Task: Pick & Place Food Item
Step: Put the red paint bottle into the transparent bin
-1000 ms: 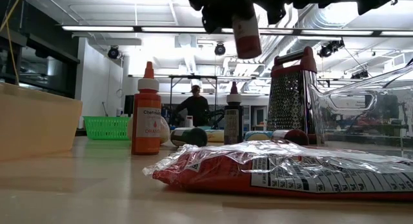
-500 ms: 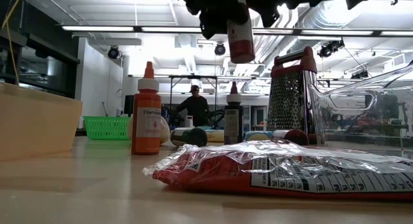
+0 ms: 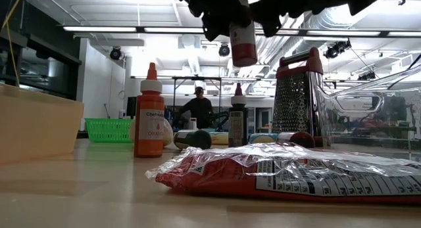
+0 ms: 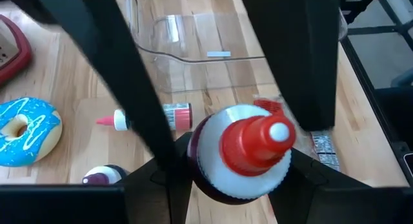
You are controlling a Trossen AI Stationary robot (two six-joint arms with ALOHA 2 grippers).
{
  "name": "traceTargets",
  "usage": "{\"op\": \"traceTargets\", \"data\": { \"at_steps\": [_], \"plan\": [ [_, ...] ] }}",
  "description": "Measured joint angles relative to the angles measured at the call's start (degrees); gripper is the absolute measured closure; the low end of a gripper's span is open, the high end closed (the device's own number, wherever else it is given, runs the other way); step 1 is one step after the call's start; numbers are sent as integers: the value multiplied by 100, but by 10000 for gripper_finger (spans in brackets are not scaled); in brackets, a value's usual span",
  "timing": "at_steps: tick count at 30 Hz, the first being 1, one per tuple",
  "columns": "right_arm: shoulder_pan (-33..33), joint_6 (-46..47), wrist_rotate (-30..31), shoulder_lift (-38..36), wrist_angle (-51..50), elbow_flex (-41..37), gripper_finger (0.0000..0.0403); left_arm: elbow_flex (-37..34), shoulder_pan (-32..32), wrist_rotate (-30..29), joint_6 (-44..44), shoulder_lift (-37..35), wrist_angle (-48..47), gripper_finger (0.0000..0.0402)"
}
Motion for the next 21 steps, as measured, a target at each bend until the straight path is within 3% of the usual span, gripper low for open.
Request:
{"op": "traceTargets", "data": {
  "at_steps": [21],
  "plan": [
    [5,-122,-13,152,305,-7,214,0,-76,-13,-42,2,-69,247]
  ]
}}
